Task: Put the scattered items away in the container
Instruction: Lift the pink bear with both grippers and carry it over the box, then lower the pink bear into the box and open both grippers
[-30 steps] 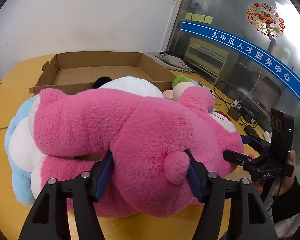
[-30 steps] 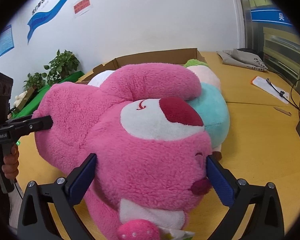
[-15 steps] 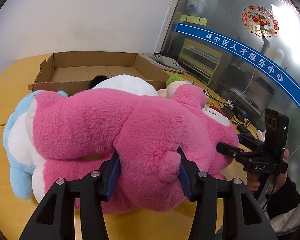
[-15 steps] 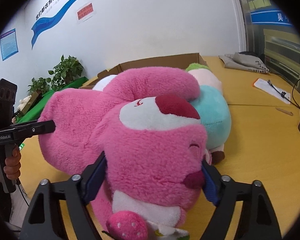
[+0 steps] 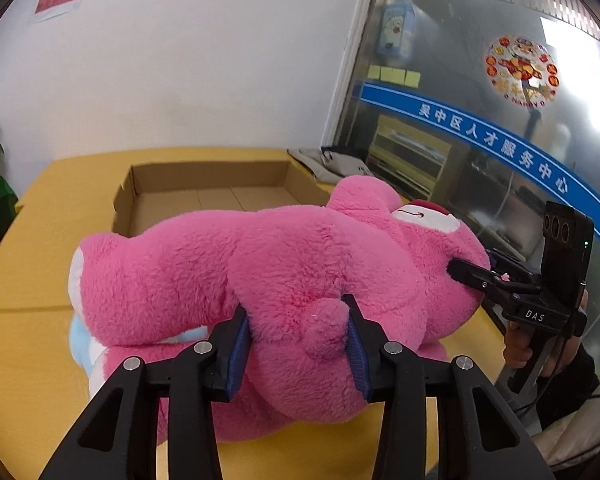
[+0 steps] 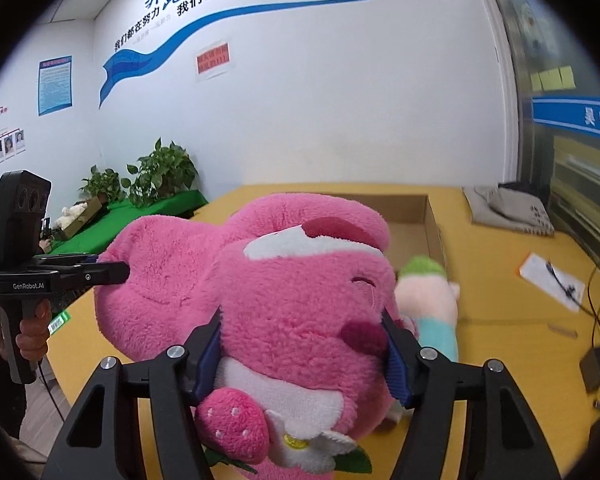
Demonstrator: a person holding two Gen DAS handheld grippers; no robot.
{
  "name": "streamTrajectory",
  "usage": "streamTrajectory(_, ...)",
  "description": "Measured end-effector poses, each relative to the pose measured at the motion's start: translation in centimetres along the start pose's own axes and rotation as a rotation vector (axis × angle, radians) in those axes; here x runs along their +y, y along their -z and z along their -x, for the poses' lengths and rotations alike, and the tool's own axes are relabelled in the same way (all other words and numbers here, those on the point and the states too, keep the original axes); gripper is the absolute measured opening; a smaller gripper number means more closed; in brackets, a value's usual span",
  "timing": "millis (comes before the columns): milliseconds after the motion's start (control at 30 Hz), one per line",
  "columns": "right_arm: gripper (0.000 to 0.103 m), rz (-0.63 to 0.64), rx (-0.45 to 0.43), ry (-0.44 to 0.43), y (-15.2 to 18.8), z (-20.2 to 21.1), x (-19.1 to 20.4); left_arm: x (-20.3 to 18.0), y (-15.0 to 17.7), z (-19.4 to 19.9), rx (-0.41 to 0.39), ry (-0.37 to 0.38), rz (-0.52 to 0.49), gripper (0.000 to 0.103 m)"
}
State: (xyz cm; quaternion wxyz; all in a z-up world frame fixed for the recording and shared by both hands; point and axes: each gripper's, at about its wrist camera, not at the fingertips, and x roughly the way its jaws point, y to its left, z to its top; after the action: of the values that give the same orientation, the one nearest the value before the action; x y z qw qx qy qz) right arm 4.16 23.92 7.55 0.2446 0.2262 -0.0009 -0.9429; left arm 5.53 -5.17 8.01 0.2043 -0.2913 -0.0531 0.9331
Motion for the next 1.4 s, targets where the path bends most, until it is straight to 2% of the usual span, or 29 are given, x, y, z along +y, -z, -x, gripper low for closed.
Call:
streamTrajectory(167, 0.065, 0.025, -0.057, -0.009, -5.5, -2.9, -0.9, 2.5, -6.4, -2.2, -0.043, -0.003, -0.001, 0.045)
streamTrajectory(367, 0.064, 0.028, -0.058, -0.003, -13.3, -10.2, -4.4, 6.4, -14.8, -8.3, -0.047, -0.001, 0.014, 0.045)
streamTrajectory(500, 0.064, 0.005, -0.023, 0.004, -17.3, -15.7, -7.8, 9.7, -19.8, -14.0, -0.012, 0.014, 0.046, 0.045)
streamTrajectory(633, 0.064, -0.008, 0.025, 0.043, -19.3, -21.4, -11.0, 11.6, -22.9, -20.9, 0.06, 0.004, 0.092, 0.042)
streamTrajectory(733, 0.064, -0.032, 0.074, 0.061, -19.6, -25.5, -13.2, 13.0, -23.4, -25.9, 0.124, -0.01, 0.13, 0.041)
streamTrajectory(800, 0.064, -0.06, 0.135, 0.06, -19.2, -29.1, -15.0, 14.1, -22.9, -28.9, 0.178, -0.017, 0.156, 0.037)
streamTrajectory(867, 0.064, -0.082, 0.208, 0.064, -17.9, -32.6, -16.7, 15.3, -22.0, -31.8, 0.242, -0.028, 0.182, 0.02)
streamTrajectory(900, 0.064, -0.081, 0.239, 0.07, -17.2, -33.9, -17.1, 15.9, -21.3, -33.2, 0.271, -0.018, 0.193, 0.014)
streamTrajectory(1000, 0.063, -0.086, 0.345, 0.113, -14.4, -37.6, -18.3, 17.0, -19.3, -36.2, 0.342, 0.001, 0.208, 0.012)
streamTrajectory(1067, 0.063, -0.11, 0.369, 0.107, -13.5, -38.8, -19.3, 17.3, -18.4, -37.5, 0.366, -0.019, 0.203, 0.012)
streamTrajectory(1267, 0.066, -0.162, 0.417, 0.102, -13.2, -39.0, -20.5, 17.3, -18.1, -37.6, 0.36, 0.002, 0.218, 0.014)
streamTrajectory(1400, 0.066, -0.134, 0.447, 0.154, -12.6, -38.4, -19.2, 16.9, -17.9, -37.9, 0.379, -0.024, 0.193, 0.014)
